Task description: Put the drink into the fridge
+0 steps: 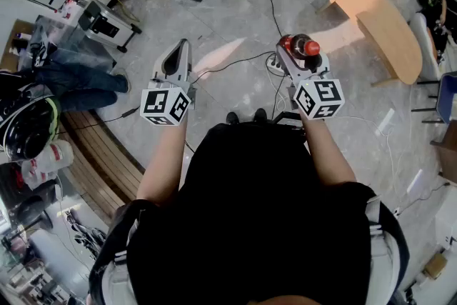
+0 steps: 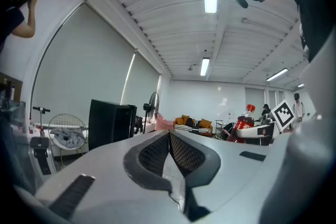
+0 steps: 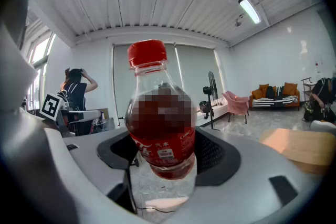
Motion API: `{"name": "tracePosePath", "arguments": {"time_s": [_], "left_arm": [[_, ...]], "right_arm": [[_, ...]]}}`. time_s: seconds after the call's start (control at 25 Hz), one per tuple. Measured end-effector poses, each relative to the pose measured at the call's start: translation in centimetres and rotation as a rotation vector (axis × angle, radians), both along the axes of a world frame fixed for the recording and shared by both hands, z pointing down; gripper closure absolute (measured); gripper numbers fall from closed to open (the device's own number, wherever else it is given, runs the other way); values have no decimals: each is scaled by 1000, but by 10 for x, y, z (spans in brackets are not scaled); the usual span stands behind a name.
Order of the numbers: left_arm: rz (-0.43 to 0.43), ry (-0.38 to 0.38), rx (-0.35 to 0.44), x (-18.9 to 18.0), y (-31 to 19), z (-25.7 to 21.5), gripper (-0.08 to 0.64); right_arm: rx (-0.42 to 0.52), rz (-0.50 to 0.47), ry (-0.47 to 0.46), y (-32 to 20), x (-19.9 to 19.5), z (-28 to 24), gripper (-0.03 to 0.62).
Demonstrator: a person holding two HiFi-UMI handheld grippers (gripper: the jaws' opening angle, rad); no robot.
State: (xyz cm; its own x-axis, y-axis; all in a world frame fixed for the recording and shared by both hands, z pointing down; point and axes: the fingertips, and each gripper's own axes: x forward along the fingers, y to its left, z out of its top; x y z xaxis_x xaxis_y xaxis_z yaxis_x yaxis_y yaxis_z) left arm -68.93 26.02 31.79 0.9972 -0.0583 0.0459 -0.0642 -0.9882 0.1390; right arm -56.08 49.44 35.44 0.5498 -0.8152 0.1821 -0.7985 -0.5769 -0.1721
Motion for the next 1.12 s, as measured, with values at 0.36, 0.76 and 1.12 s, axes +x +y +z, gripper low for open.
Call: {"name": "tracePosePath", "arguments": {"time_s": [0.36, 0.76, 1.12], "left_arm": [[52, 21, -79, 20, 21, -5, 545], [103, 23, -134, 34, 46, -2, 545], [110, -39, -7, 40, 65, 9, 545]], "right_arm": [[-23, -33, 63, 6, -1, -4, 282], [-28, -57, 4, 17, 8, 6, 282], [-18, -57, -14, 32, 24, 10, 282]]}}
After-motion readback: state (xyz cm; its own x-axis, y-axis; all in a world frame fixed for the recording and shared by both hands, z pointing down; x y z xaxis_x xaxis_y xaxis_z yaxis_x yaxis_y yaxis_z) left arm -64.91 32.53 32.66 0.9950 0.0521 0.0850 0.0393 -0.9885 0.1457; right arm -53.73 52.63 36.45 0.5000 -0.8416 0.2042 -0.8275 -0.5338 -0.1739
